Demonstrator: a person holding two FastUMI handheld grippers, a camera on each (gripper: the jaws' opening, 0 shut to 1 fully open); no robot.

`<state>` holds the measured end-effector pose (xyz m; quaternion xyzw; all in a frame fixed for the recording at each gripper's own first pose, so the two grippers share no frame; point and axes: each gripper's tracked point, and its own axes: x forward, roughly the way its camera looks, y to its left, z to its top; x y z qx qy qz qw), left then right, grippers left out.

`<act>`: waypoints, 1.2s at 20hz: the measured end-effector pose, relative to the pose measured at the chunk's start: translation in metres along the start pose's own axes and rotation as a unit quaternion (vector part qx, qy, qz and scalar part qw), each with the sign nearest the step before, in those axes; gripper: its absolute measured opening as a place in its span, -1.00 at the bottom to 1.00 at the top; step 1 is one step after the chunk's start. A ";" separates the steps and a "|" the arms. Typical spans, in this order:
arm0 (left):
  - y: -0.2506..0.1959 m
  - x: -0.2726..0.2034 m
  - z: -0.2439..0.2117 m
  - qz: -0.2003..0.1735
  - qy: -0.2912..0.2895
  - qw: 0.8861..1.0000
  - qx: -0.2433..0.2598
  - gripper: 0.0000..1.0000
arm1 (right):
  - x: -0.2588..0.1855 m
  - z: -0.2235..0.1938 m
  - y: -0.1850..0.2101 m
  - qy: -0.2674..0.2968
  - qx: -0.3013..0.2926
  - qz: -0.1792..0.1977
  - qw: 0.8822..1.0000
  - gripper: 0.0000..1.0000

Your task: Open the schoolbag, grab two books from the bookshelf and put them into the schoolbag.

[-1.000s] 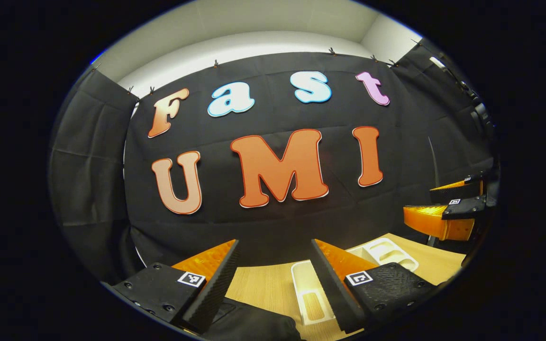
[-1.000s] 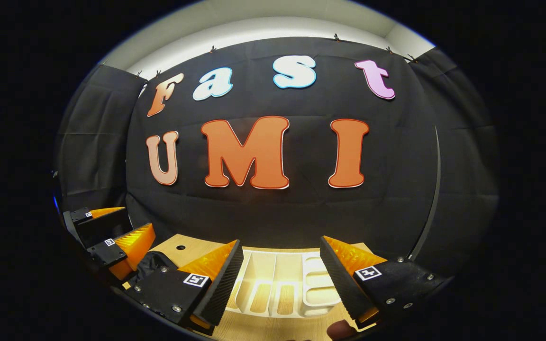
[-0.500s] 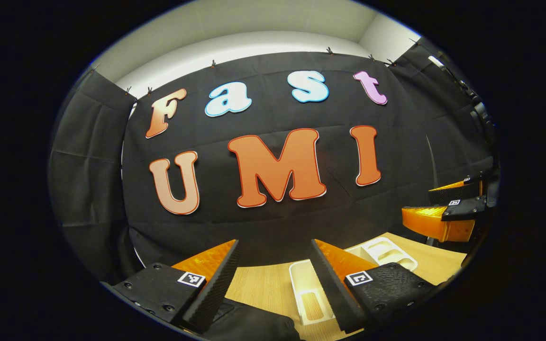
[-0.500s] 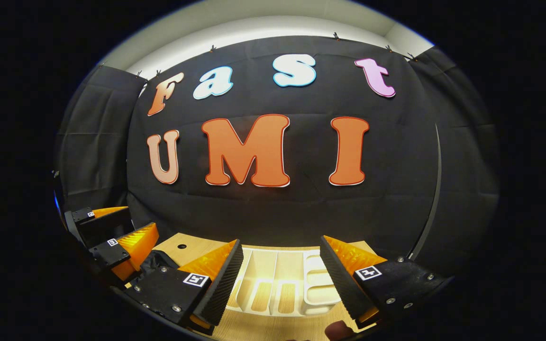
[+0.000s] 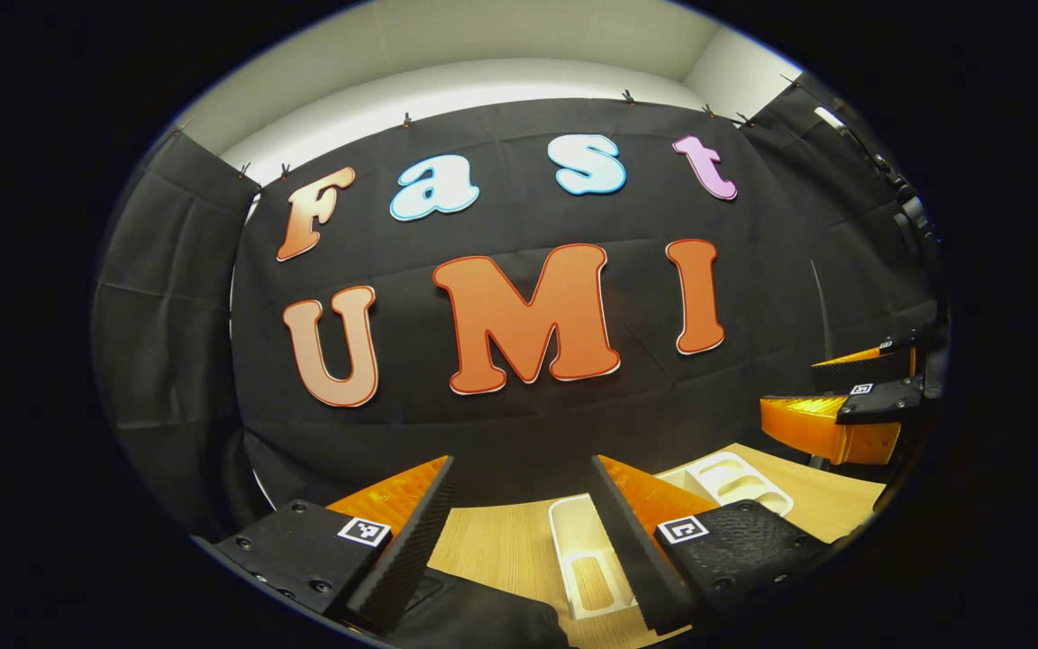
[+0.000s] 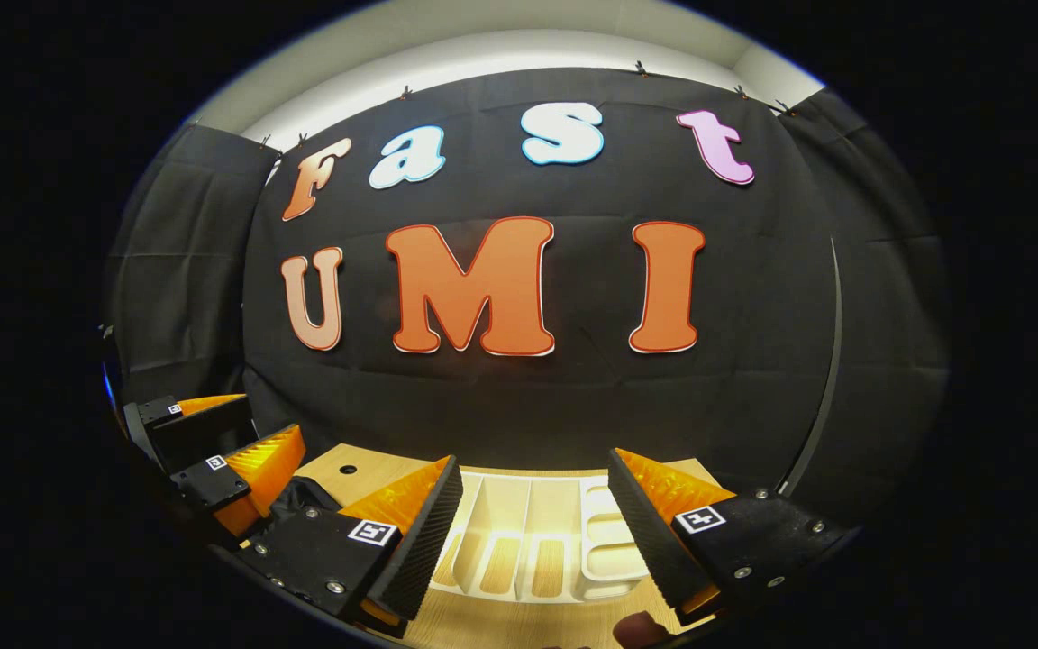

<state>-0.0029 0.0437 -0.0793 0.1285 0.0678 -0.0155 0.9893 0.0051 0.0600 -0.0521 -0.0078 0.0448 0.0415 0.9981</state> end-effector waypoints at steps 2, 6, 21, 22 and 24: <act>-0.002 0.001 -0.001 -0.003 0.001 1.000 -0.001 0.92 | 0.000 -0.002 -0.001 0.003 -0.002 -0.002 1.000 0.92; -0.002 0.003 0.001 -0.006 -0.004 1.000 -0.001 0.83 | 0.001 -0.001 -0.003 0.000 -0.001 -0.007 1.000 0.92; -0.017 0.030 0.007 -0.020 0.012 1.000 0.002 0.92 | 0.008 -0.010 0.005 0.010 -0.011 0.008 1.000 0.92; -0.016 0.030 0.007 -0.018 0.013 1.000 0.000 0.84 | 0.007 -0.009 0.004 0.010 -0.013 0.007 1.000 0.92; -0.012 0.031 0.006 -0.013 0.015 1.000 -0.005 0.84 | 0.004 -0.009 0.005 0.007 -0.011 0.006 1.000 0.92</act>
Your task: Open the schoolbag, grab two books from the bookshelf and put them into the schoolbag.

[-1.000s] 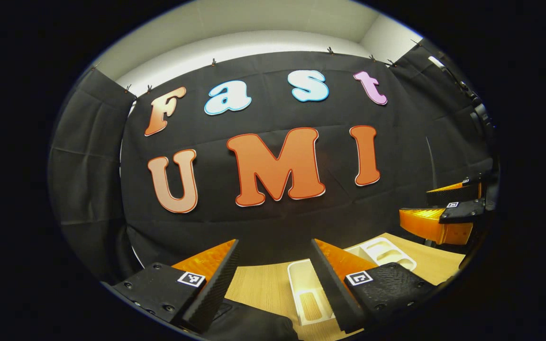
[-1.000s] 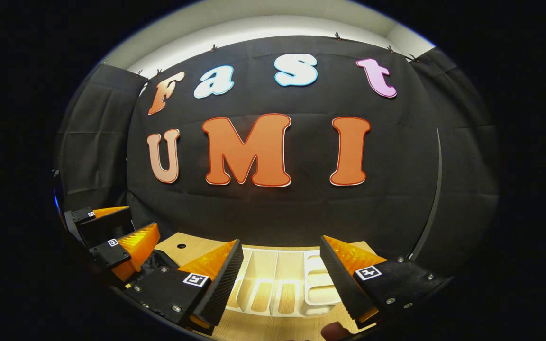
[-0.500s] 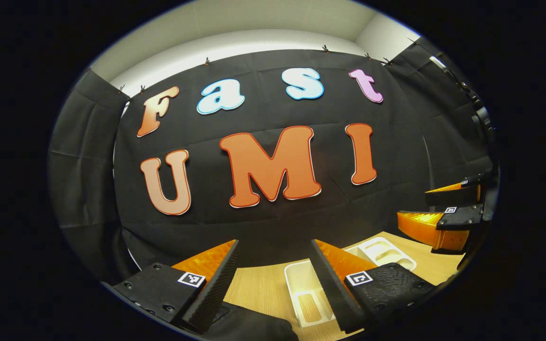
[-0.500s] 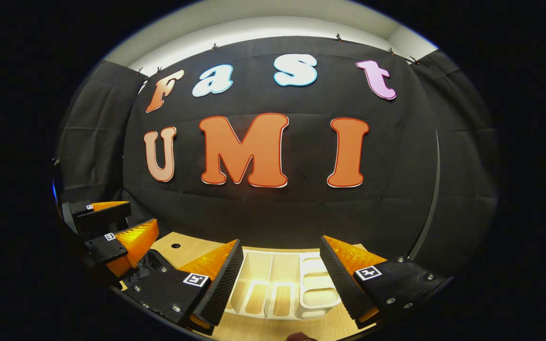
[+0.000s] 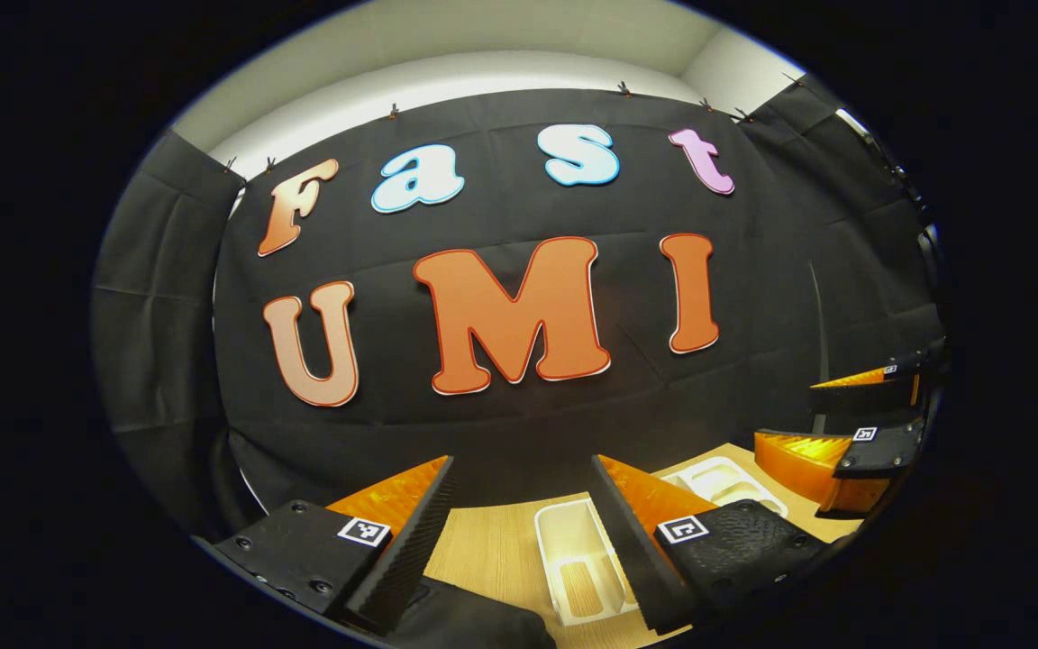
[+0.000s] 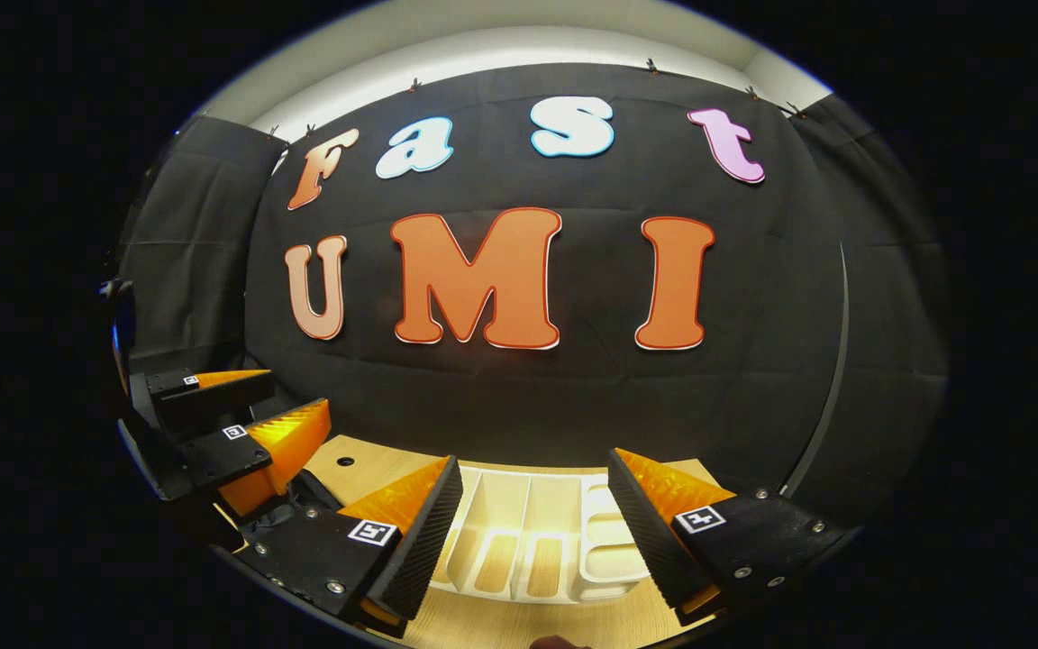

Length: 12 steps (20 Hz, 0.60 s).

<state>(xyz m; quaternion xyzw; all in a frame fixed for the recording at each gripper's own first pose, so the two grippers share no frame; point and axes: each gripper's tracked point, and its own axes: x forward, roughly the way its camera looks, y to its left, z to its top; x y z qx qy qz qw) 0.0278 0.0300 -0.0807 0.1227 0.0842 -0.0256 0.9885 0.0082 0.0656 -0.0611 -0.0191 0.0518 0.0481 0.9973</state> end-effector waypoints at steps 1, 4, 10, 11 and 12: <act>0.001 0.000 0.000 0.003 0.003 1.000 -0.001 0.84 | 0.000 -0.002 0.001 0.003 -0.001 0.003 1.000 0.92; 0.005 0.003 -0.006 0.008 0.012 1.000 -0.008 0.84 | -0.003 -0.009 -0.004 0.011 0.001 -0.005 1.000 0.92; 0.003 0.000 -0.001 0.003 0.007 1.000 -0.007 0.84 | -0.012 -0.006 0.000 0.002 -0.003 -0.009 1.000 0.92; 0.003 0.000 -0.003 0.000 0.009 1.000 -0.009 0.84 | -0.014 -0.007 0.001 0.004 -0.005 -0.010 1.000 0.92; 0.002 -0.001 -0.003 -0.001 0.009 1.000 -0.010 0.84 | -0.015 -0.008 0.003 0.004 -0.006 -0.009 1.000 0.92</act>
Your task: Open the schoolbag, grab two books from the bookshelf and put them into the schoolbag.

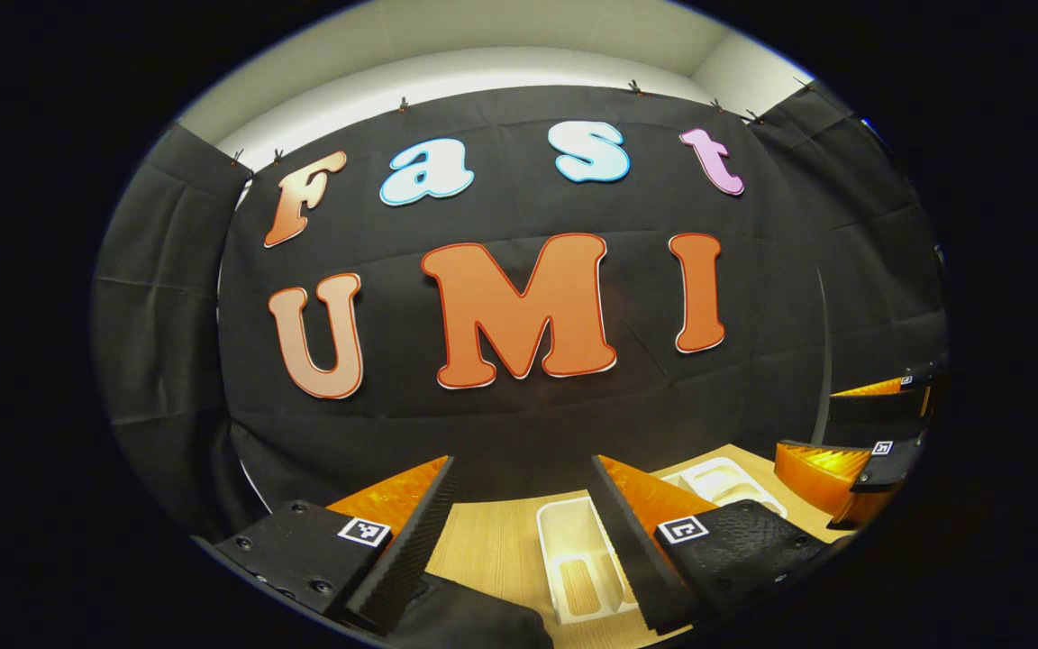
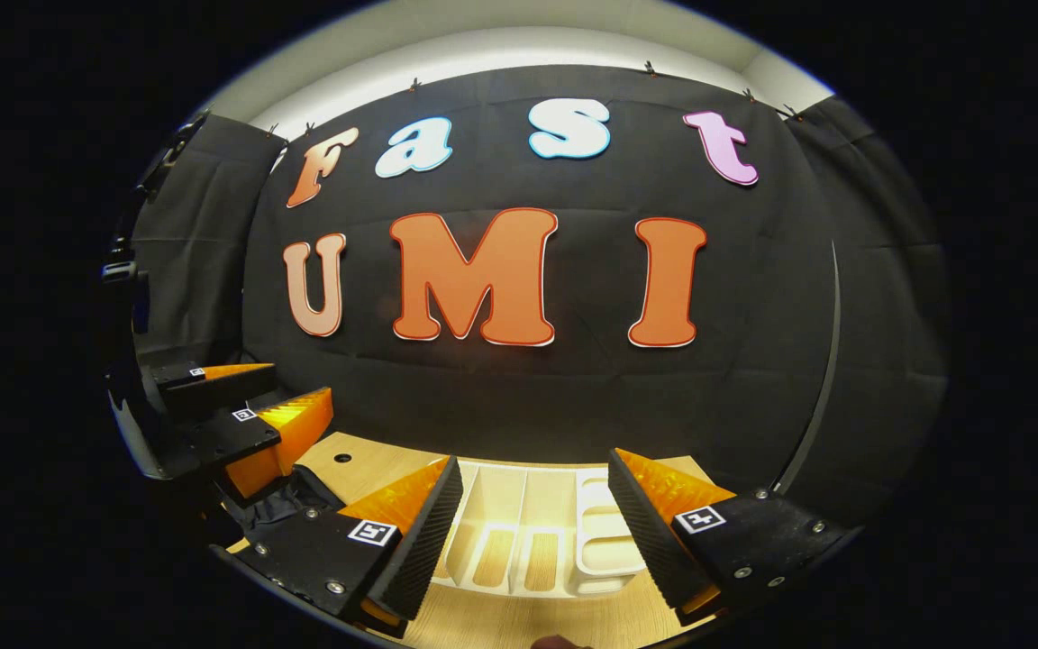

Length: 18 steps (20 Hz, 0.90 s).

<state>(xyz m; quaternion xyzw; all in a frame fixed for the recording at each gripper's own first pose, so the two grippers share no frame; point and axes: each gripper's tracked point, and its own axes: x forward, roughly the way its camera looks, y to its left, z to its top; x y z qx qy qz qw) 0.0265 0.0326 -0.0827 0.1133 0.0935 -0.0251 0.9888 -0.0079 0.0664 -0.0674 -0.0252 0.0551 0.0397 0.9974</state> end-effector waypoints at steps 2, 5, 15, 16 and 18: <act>0.000 -0.001 0.001 -0.003 -0.001 1.000 0.001 0.84 | -0.004 -0.001 0.000 0.000 0.003 -0.003 1.000 0.92; -0.004 -0.005 0.005 -0.009 -0.004 1.000 0.003 0.84 | -0.008 -0.002 0.001 0.004 0.007 -0.007 1.000 0.92; -0.007 -0.015 0.011 -0.017 -0.013 1.000 0.003 0.84 | -0.018 0.001 -0.001 -0.002 0.006 -0.017 1.000 0.92; -0.007 -0.015 0.011 -0.016 -0.014 1.000 0.003 0.84 | -0.018 0.002 -0.001 -0.002 0.005 -0.016 1.000 0.92; -0.007 -0.013 0.011 -0.015 -0.015 1.000 0.004 0.84 | -0.018 0.001 -0.003 -0.004 0.005 -0.018 1.000 0.92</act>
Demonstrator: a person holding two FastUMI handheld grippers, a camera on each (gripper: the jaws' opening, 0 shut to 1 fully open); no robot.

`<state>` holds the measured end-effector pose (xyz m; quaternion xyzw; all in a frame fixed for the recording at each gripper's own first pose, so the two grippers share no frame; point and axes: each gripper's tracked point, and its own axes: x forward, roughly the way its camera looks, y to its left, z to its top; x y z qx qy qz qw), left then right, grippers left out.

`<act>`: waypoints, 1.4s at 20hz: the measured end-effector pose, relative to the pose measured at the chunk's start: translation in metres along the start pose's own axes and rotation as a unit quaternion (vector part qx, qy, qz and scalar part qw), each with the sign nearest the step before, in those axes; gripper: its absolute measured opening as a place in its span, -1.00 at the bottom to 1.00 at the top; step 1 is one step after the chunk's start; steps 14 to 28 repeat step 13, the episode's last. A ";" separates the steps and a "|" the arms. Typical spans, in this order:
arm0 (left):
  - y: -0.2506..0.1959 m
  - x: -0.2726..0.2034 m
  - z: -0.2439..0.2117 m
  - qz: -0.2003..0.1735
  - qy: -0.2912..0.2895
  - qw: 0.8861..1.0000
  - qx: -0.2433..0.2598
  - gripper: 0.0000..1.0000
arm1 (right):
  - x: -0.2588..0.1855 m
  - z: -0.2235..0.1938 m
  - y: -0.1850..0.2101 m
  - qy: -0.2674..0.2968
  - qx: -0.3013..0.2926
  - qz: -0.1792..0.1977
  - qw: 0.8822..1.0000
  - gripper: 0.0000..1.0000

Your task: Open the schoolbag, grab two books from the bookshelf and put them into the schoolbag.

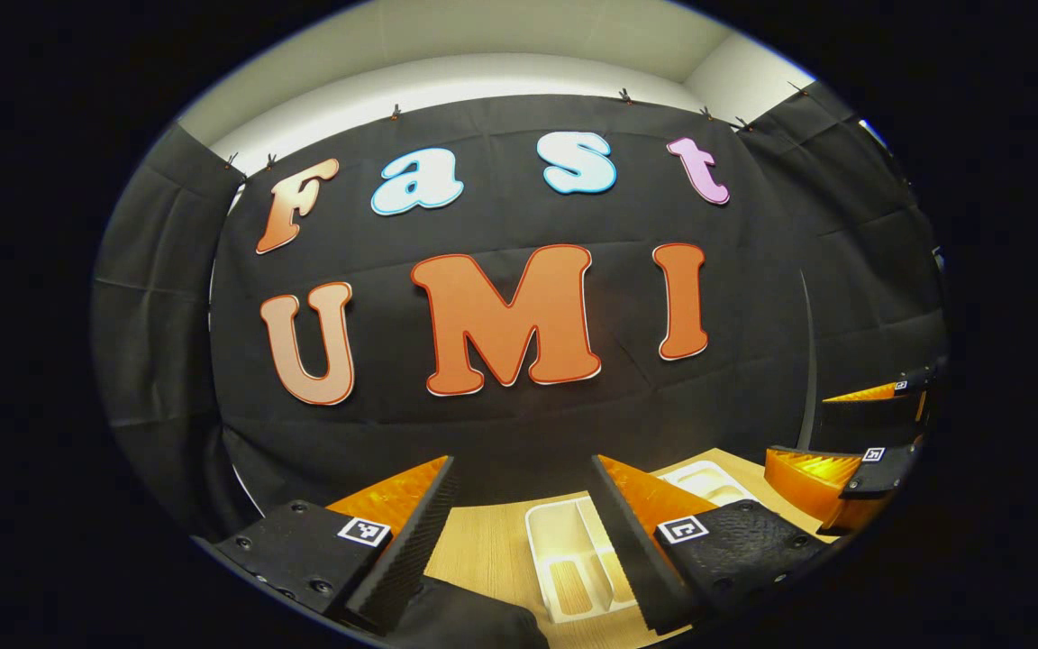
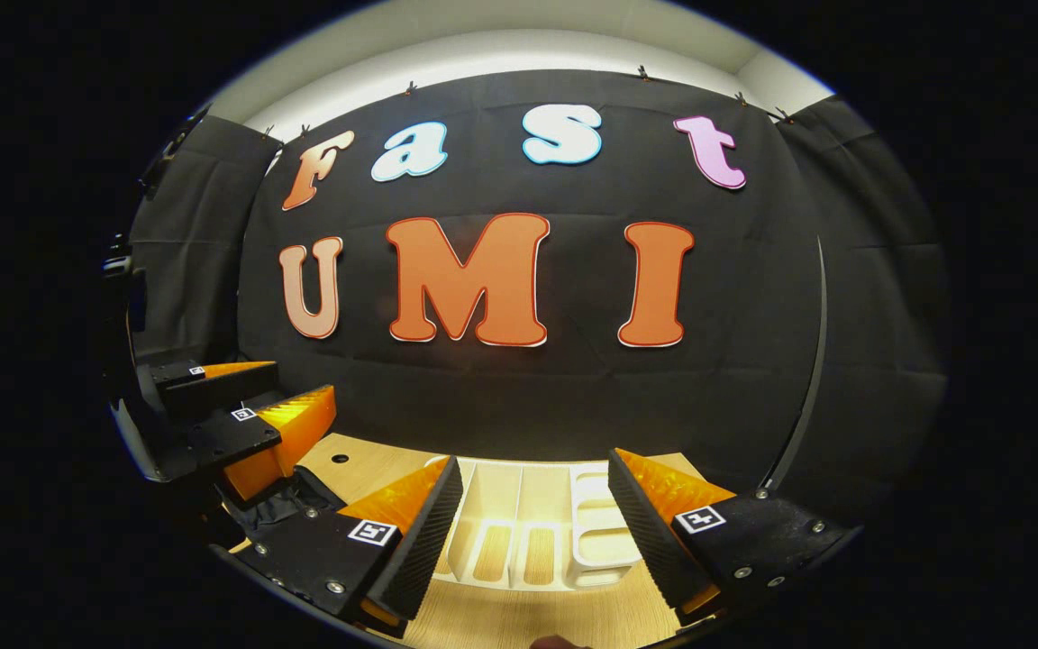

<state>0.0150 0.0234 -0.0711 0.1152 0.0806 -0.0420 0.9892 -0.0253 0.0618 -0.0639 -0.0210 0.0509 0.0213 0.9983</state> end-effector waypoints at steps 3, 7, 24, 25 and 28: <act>-0.003 0.001 0.002 -0.002 0.000 1.000 -0.002 0.92 | -0.001 -0.001 -0.003 0.001 0.000 -0.001 1.000 0.92; -0.010 0.001 0.001 -0.006 0.000 1.000 0.000 0.92 | -0.001 -0.002 -0.011 0.000 0.006 -0.007 1.000 0.92; -0.013 -0.001 0.001 -0.005 -0.001 1.000 0.002 0.84 | 0.000 -0.002 -0.016 0.000 0.014 -0.008 1.000 0.92; -0.013 -0.001 0.001 -0.005 -0.001 1.000 0.002 0.84 | 0.000 -0.002 -0.016 0.000 0.014 -0.008 1.000 0.92; -0.013 -0.001 0.001 -0.005 -0.001 1.000 0.002 0.84 | 0.000 -0.002 -0.016 0.000 0.014 -0.008 1.000 0.92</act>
